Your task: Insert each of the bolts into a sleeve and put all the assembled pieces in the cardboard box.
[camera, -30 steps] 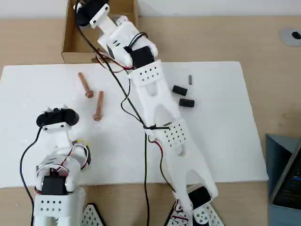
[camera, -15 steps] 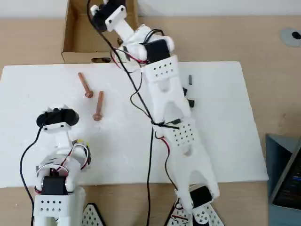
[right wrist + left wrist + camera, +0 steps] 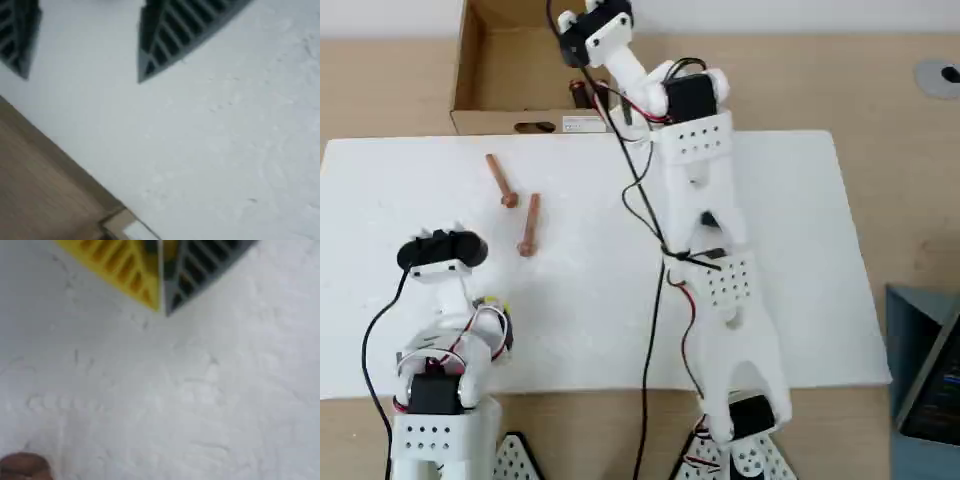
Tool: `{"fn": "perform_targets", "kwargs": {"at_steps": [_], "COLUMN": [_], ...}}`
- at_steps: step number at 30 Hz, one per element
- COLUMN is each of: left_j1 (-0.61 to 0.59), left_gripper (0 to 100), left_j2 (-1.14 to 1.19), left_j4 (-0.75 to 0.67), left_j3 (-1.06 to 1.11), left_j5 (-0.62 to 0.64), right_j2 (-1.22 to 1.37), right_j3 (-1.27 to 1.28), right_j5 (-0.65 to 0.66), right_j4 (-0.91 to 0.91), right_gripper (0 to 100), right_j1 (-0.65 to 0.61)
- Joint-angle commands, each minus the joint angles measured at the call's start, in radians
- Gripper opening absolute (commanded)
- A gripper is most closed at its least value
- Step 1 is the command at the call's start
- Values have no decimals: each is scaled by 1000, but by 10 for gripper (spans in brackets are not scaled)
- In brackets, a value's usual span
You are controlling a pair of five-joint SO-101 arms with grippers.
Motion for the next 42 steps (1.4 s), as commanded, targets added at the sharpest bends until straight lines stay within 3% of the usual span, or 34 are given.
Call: {"fn": "perform_targets", "kwargs": {"at_steps": [1, 6, 19, 31, 42], "left_j1": [-11, -11, -11, -11, -11], "left_gripper": [2, 2, 2, 2, 2], "left_j2": [-10, -10, -10, -10, -10], "left_j4": [-12, -12, -11, -11, -11], "left_j3": [-6, -6, -6, -6, -6], "left_j5": [3, 3, 3, 3, 3], "right_j2": [-102, -229, -641, -642, -634], "right_j3": [42, 205, 951, 1184, 1339], "right_j5": [9, 18, 404, 594, 632], "right_j4": [23, 23, 20, -106, -284], "right_gripper": [164, 164, 163, 167, 188], "right_j1": [51, 94, 114, 191, 193]}}
